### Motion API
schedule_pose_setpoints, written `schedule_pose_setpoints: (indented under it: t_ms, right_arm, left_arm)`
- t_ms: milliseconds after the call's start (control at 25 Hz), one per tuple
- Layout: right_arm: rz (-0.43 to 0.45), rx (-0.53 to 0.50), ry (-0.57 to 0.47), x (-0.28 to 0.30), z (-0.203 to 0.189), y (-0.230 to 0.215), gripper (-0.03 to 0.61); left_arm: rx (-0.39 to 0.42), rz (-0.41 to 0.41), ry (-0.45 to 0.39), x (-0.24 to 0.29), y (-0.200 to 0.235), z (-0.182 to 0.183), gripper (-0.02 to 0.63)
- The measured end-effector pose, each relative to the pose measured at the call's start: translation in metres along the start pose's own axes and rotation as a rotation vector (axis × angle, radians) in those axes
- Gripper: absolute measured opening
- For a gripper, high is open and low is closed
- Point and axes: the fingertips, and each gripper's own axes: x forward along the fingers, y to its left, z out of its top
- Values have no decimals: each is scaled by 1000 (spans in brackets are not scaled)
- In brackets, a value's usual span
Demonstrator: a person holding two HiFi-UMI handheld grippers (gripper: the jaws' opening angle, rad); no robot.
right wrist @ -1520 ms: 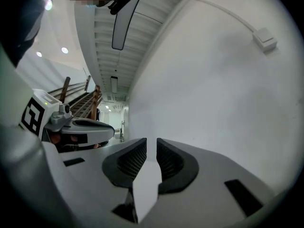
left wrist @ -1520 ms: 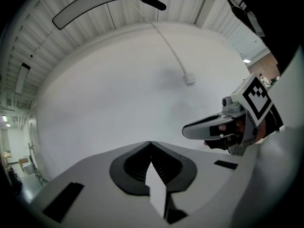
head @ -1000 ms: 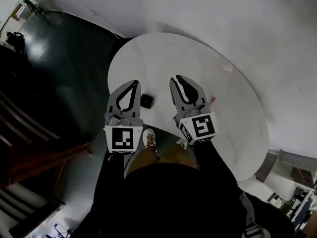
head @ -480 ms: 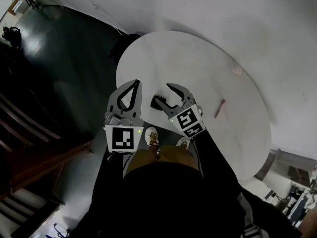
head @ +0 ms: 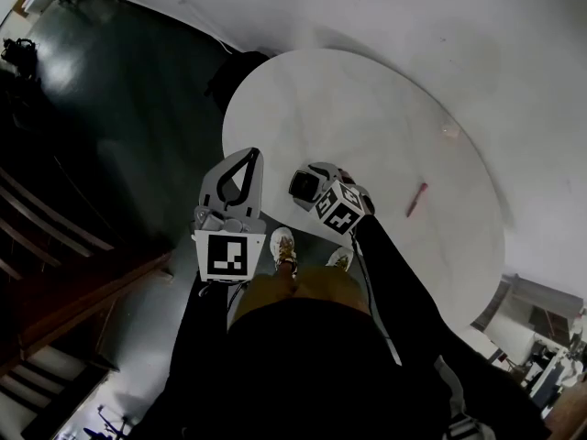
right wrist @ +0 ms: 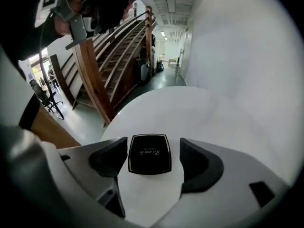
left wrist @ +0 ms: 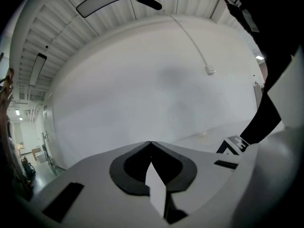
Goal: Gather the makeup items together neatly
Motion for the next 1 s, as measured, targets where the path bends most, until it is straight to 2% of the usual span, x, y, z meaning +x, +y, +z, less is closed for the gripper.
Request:
schedule_pose_setpoints:
  t_ms: [280, 440, 720, 1000]
  right_arm:
    - [33, 21, 78, 19, -22, 7, 331]
    - [52, -14, 96, 17, -21, 9, 331]
    - [-22, -16, 67, -3, -21, -6, 331]
    - [-105, 22, 61, -40, -51, -35, 331]
  left_arm:
    - [-26, 14, 12, -2, 6, -6, 15]
    - [-31, 9, 13, -2, 6, -6, 15]
    - [-46, -22, -22, 6, -3, 4, 15]
    - [-41, -101, -41, 35, -39, 20, 15]
